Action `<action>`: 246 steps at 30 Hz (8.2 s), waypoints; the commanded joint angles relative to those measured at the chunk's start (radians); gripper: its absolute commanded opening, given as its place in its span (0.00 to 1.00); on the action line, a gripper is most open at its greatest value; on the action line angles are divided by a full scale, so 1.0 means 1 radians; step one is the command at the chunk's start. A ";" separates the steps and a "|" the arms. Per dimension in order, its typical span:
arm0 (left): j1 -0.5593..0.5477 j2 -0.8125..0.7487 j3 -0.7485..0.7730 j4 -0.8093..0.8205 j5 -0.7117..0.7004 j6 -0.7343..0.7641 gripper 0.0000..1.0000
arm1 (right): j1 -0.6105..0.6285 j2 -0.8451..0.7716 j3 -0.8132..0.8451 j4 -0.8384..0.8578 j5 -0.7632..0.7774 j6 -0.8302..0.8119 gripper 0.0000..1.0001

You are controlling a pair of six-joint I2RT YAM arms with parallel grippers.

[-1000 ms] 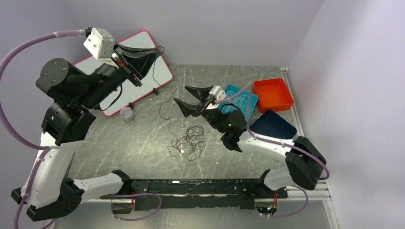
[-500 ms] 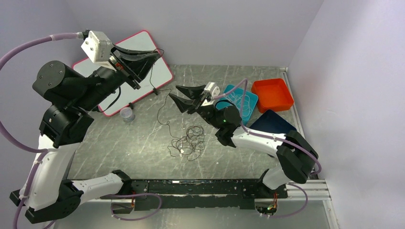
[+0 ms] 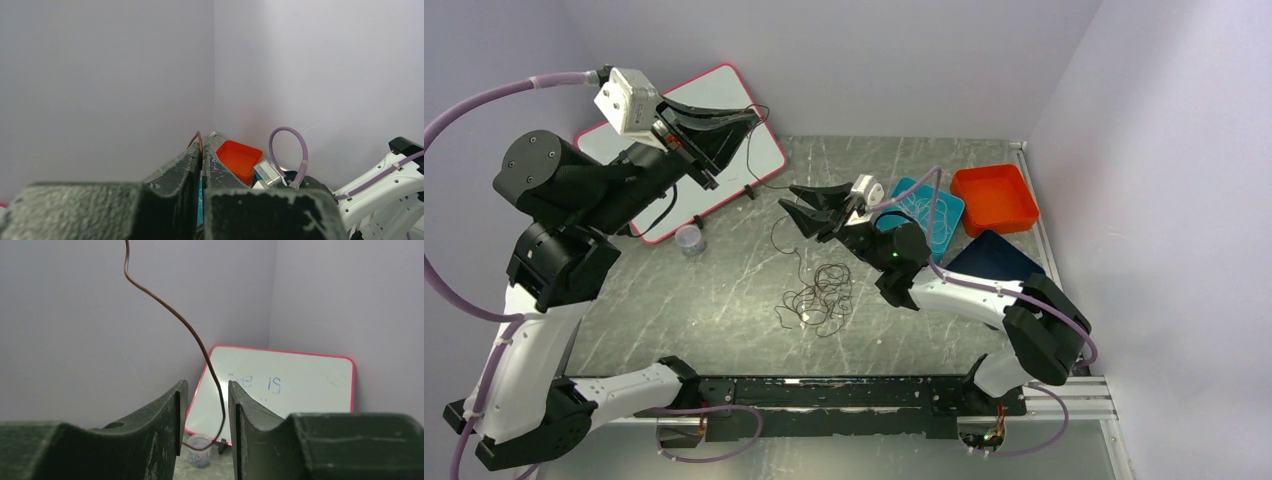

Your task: Untangle the cables

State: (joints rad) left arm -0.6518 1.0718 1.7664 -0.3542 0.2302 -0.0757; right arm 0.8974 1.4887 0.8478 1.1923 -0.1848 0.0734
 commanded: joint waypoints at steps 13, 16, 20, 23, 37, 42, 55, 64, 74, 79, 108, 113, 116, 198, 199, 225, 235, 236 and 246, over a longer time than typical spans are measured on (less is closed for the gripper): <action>-0.006 -0.049 -0.055 0.051 -0.010 -0.023 0.07 | -0.006 -0.067 -0.039 -0.013 0.060 -0.042 0.00; -0.006 -0.070 -0.074 0.044 -0.032 -0.029 0.07 | -0.008 -0.093 -0.042 -0.046 0.085 -0.067 0.00; -0.006 -0.108 -0.142 0.031 -0.070 -0.048 0.07 | -0.016 -0.175 -0.044 -0.169 0.175 -0.128 0.00; -0.006 -0.151 -0.218 0.023 -0.104 -0.076 0.12 | -0.025 -0.256 -0.015 -0.374 0.276 -0.180 0.00; -0.006 -0.265 -0.573 0.023 -0.136 -0.219 0.47 | -0.076 -0.463 0.203 -0.944 0.605 -0.262 0.00; -0.006 -0.277 -0.632 0.009 -0.149 -0.244 0.50 | -0.128 -0.463 0.238 -1.032 0.699 -0.294 0.00; -0.006 -0.292 -0.786 -0.031 -0.128 -0.277 0.52 | -0.492 -0.430 0.225 -1.093 0.697 -0.229 0.00; -0.006 -0.295 -0.861 0.002 -0.074 -0.345 0.51 | -0.623 -0.455 0.111 -1.044 0.881 -0.198 0.00; -0.006 -0.306 -0.897 -0.005 -0.067 -0.341 0.49 | -0.798 -0.390 0.093 -1.000 0.778 -0.129 0.00; -0.006 -0.308 -0.906 -0.001 -0.077 -0.346 0.50 | -0.874 -0.296 0.134 -0.952 0.751 -0.108 0.00; -0.006 -0.261 -0.914 -0.022 -0.119 -0.302 0.49 | -1.077 0.117 0.341 -0.833 0.660 -0.022 0.00; -0.006 -0.254 -0.917 -0.021 -0.118 -0.302 0.49 | -1.076 0.159 0.304 -0.845 0.616 0.027 0.02; -0.006 -0.252 -0.915 -0.029 -0.122 -0.302 0.49 | -1.077 0.175 0.275 -0.843 0.604 0.064 0.03; -0.004 -0.194 -1.069 0.048 -0.135 -0.374 0.52 | -1.160 0.643 0.640 -1.046 0.641 -0.015 0.40; -0.003 -0.195 -1.071 0.048 -0.137 -0.372 0.52 | -1.160 0.645 0.639 -1.040 0.641 -0.020 0.38; -0.003 -0.195 -1.047 0.029 -0.136 -0.366 0.51 | -1.069 0.473 0.508 -1.128 0.426 0.069 0.00; -0.003 -0.227 -1.049 0.001 -0.139 -0.377 0.51 | -1.068 0.541 0.558 -1.292 0.254 0.145 0.00; -0.003 -0.229 -1.049 -0.001 -0.139 -0.379 0.51 | -1.068 0.562 0.569 -1.307 0.262 0.137 0.01; -0.003 -0.233 -1.050 -0.007 -0.135 -0.389 0.51 | -1.068 0.543 0.629 -1.345 0.246 0.081 0.32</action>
State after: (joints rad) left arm -0.6518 0.8463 0.6891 -0.3496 0.1074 -0.4572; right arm -0.1684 2.0895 1.4528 -0.1490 0.0811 0.1734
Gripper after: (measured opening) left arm 0.514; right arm 0.241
